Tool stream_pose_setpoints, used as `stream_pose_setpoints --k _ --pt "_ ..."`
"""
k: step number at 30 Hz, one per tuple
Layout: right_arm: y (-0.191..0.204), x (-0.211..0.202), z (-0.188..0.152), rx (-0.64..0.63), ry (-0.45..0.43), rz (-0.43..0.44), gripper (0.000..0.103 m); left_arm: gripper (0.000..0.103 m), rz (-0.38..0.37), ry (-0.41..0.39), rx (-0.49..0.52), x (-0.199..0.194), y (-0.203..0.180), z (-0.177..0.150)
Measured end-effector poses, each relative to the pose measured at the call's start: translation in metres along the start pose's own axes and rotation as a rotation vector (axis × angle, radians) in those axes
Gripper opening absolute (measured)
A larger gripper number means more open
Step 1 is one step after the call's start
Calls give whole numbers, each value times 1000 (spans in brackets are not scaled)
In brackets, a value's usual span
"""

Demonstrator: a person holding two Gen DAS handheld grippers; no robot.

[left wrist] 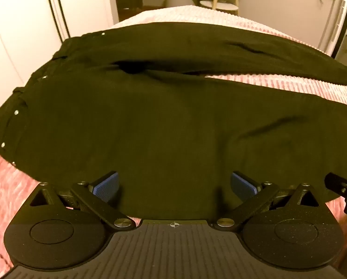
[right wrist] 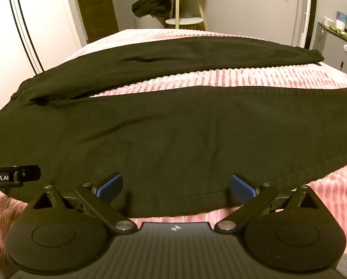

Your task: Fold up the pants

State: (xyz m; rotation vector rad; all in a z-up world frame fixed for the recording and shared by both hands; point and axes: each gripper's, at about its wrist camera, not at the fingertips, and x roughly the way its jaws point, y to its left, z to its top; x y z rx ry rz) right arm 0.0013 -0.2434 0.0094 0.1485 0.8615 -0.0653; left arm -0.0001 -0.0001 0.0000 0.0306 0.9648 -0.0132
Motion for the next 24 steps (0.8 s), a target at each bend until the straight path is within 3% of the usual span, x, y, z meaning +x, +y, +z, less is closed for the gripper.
stream_pose_setpoints --k 24 --pt "-1 2 0 9 3 1 99 103 -3 2 4 0 1 -2"
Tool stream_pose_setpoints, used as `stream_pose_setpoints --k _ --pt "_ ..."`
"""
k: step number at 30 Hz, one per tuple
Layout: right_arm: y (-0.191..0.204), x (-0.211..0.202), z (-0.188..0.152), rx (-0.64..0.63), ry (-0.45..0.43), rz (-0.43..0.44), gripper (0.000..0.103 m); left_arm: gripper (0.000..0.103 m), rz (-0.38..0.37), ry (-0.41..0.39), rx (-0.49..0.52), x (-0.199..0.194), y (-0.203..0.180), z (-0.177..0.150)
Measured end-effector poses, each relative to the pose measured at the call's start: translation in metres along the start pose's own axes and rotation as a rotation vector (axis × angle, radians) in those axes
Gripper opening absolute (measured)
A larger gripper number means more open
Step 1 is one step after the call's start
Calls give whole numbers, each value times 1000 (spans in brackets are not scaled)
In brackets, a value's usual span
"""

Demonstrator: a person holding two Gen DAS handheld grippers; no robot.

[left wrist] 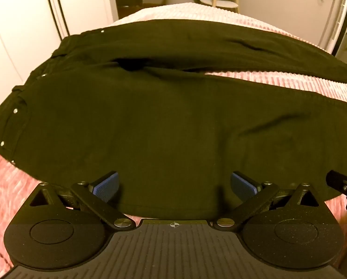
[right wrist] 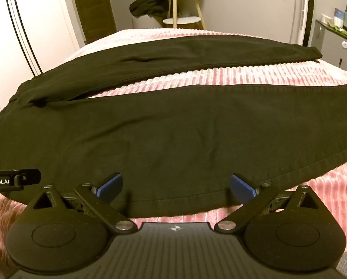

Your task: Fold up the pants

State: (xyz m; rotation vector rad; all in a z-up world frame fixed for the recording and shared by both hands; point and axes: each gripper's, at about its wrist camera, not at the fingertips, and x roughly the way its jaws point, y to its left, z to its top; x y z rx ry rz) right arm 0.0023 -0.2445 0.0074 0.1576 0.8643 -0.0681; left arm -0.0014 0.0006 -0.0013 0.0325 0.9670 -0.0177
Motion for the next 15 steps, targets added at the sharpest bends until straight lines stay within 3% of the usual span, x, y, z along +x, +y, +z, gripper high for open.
stream_pose_setpoints --k 15 --pt "-1 -2 -1 16 0 1 99 103 5 7 -1 1 -1 2"
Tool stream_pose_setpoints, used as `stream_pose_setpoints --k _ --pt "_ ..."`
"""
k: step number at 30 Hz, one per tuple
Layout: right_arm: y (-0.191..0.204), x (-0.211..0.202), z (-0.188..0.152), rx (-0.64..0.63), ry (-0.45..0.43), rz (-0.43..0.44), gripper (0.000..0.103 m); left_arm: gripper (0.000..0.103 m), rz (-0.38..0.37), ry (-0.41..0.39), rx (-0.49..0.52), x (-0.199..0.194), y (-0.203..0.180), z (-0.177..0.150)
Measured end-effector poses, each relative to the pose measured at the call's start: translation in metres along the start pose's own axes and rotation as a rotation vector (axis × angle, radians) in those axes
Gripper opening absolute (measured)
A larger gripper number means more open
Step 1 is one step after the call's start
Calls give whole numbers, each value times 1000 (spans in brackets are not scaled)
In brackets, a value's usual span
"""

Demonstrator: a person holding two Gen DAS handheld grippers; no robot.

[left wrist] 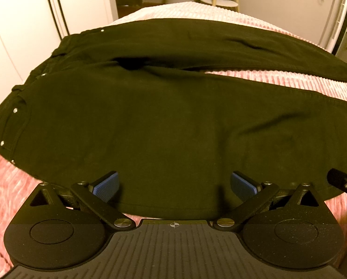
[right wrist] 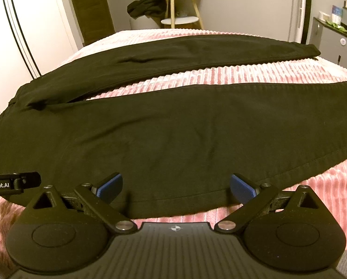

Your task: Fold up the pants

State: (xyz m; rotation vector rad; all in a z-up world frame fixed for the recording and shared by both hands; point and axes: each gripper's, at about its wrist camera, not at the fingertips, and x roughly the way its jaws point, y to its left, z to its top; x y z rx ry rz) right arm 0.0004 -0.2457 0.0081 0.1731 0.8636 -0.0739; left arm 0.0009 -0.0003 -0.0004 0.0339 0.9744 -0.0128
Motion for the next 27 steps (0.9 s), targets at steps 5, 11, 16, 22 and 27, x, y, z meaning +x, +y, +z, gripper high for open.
stream_pose_setpoints --k 5,11,16,22,27 --pt "-1 -1 1 10 6 0 99 103 -1 2 0 0 -1 -1" --pt "-1 0 1 23 -1 -5 99 103 -2 4 1 1 1 -5" --pt "2 0 1 25 3 -14 99 103 -2 9 2 3 0 -6" --pt "4 1 2 24 6 -16 99 103 -3 13 2 3 0 -7" --pt "3 3 2 31 11 -14 99 103 -4 20 4 4 -1 -7"
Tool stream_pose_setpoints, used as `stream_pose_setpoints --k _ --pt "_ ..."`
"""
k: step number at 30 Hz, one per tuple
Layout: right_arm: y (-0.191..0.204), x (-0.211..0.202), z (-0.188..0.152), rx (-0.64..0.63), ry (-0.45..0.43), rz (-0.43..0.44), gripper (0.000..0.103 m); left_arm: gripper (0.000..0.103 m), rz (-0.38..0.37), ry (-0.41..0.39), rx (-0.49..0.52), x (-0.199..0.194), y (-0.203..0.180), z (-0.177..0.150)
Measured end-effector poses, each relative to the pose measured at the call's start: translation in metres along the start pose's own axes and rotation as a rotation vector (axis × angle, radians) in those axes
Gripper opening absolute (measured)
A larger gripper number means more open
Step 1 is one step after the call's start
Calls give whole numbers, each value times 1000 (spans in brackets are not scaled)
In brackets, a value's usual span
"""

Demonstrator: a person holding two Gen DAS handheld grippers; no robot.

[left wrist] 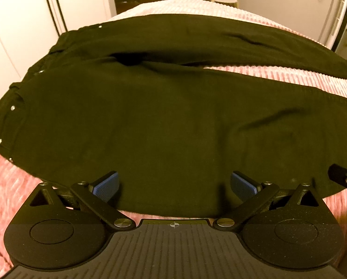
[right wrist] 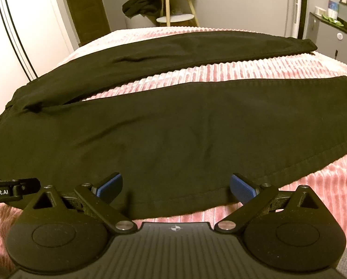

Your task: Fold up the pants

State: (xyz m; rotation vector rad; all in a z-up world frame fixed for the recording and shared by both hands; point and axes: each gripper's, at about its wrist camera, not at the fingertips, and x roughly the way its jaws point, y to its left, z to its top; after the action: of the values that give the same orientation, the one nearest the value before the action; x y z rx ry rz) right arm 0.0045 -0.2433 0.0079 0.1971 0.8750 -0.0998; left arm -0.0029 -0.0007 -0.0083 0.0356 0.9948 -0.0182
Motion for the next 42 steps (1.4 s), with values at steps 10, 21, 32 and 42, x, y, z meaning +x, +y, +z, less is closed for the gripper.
stream_pose_setpoints --k 10,21,32,42 --pt "-1 3 0 0 0 8 99 103 1 3 5 -1 -1 0" --pt "-5 5 -1 -4 -5 22 99 103 19 -45 26 -10 -7 -1" --pt "-13 3 -1 45 -3 132 99 103 16 -53 80 -18 -15 -1" --pt "-6 10 3 28 53 145 99 103 22 -45 65 -22 -18 9"
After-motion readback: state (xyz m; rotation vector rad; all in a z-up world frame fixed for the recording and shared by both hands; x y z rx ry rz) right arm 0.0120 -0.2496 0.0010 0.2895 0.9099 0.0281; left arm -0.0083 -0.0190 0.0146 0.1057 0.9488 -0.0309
